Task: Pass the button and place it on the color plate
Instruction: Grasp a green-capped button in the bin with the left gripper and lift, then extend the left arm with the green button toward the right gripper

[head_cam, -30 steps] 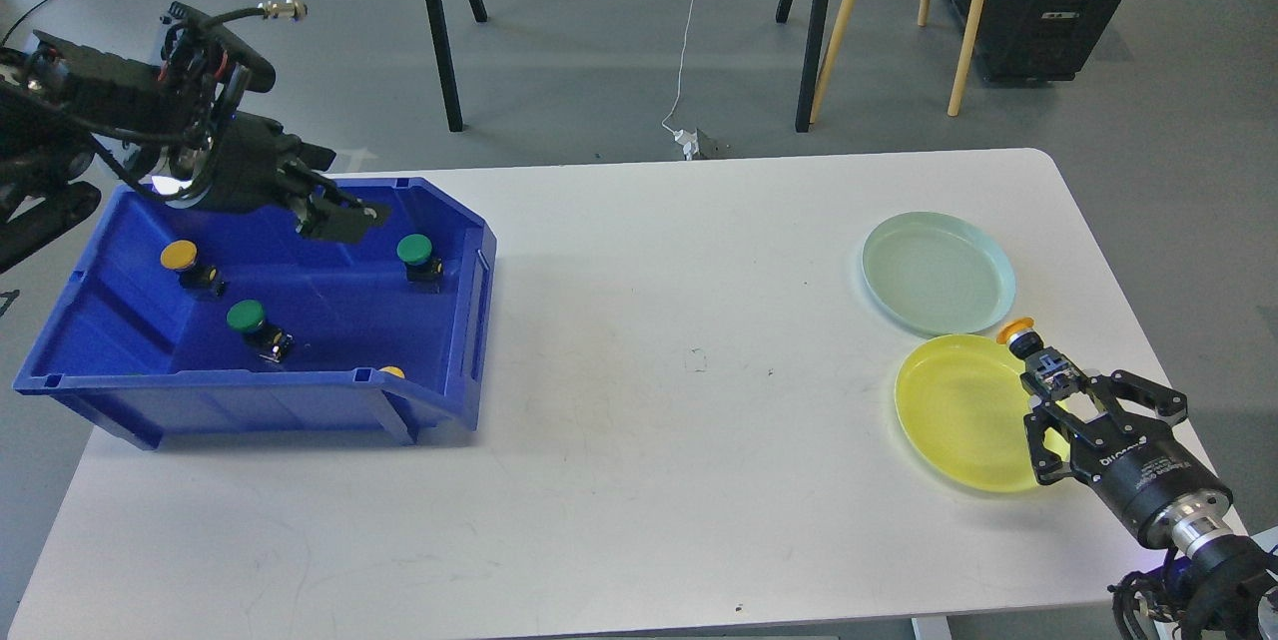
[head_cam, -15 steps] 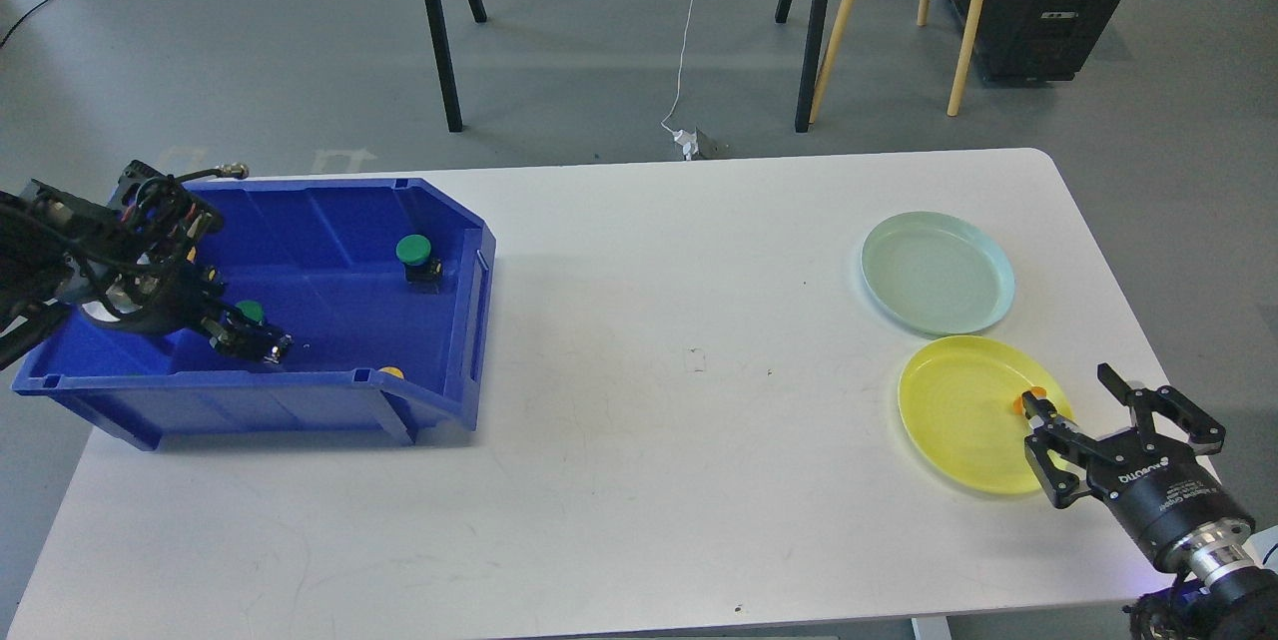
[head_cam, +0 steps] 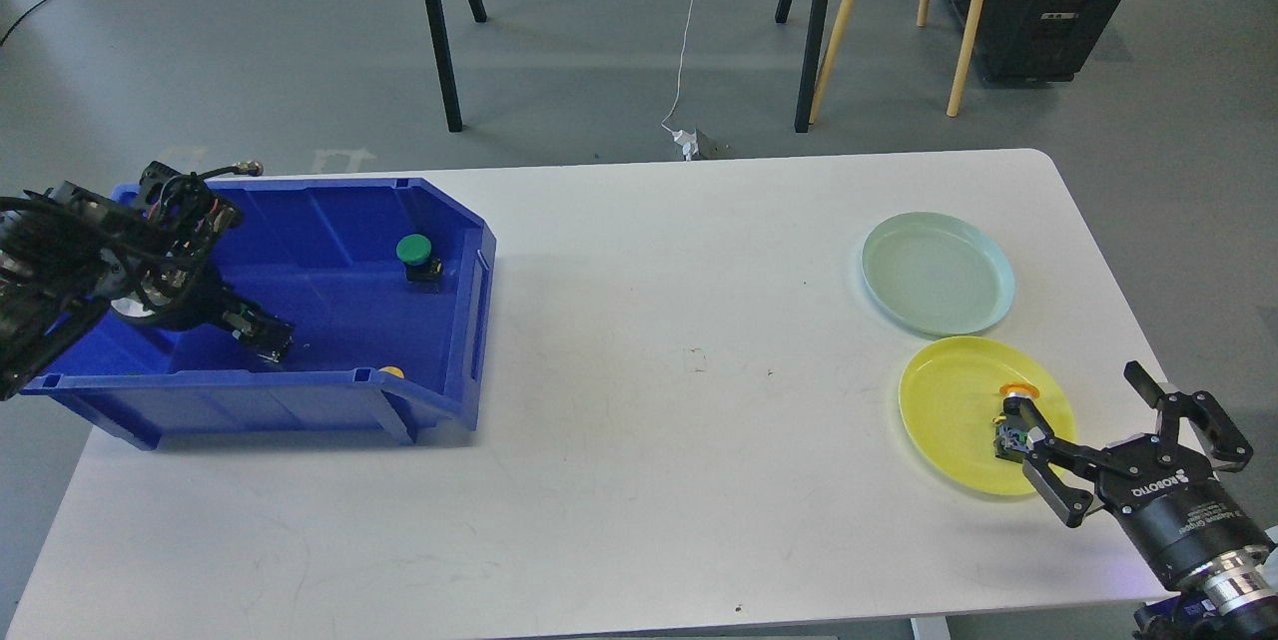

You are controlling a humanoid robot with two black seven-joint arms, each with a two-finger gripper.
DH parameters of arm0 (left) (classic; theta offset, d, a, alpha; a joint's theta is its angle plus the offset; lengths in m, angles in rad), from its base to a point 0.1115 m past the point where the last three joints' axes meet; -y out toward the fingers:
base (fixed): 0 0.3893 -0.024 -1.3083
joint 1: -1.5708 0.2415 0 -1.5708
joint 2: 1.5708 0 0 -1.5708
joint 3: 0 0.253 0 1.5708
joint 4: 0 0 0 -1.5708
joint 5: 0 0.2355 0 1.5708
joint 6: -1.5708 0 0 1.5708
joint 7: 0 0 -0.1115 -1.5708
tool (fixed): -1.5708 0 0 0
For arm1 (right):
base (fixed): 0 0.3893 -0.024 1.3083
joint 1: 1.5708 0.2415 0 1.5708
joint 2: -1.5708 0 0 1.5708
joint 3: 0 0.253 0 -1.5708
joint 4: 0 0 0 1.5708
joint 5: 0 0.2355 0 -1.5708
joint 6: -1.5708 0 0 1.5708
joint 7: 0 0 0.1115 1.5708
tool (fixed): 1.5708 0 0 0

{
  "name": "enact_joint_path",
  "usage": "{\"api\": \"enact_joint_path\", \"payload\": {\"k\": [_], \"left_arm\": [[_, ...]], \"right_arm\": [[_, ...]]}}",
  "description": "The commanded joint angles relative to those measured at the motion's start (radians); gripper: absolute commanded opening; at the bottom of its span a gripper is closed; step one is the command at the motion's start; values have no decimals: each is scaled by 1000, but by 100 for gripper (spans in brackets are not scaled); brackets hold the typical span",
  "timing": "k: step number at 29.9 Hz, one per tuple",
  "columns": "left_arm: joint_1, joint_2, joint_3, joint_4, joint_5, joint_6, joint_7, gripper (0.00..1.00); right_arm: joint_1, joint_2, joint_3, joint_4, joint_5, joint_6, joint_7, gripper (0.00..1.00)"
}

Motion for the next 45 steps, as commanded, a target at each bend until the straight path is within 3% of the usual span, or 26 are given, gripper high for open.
{"api": "enact_joint_path", "payload": {"k": [1,4,8,9,14,21,26,30,34,40,45], "left_arm": [[12,-7,1,16,-10,0,0,68],[13,-7,1,23,-11,15,0,62],[15,-1,3,23,-8,24,0,11],[15,-1,3,23,-10,30,0,5],[-2,3,-12,-4,-28,35,0,2],[-174,214,-52,-421,-429,0,0,3],[-209,184,-199,-509,-776,0,0,3],[-200,-20,-266,-483,-905,0,0,3],[-198,-249,-270,-316,-924,0,0,4],[-183,-510,-272,-32,-922,0,0,4],[-177,-556,-275,11,-924,0,0,5]], "right_arm": [[-17,0,-1,0,0,1,18,100],[-24,0,-1,0,0,1,19,100],[-37,0,-1,-1,0,1,19,100],[-40,0,-1,-1,0,1,19,100],[-55,1,-1,-3,0,1,30,100],[-54,-50,57,-1,-35,1,32,100],[1,-149,156,20,-225,1,30,100],[191,-219,153,20,-368,-3,3,100],[426,-267,18,14,-402,-10,-106,100],[875,-304,-423,-70,-371,1,-116,99],[1080,-229,-640,-196,-212,1,-119,99]]}}
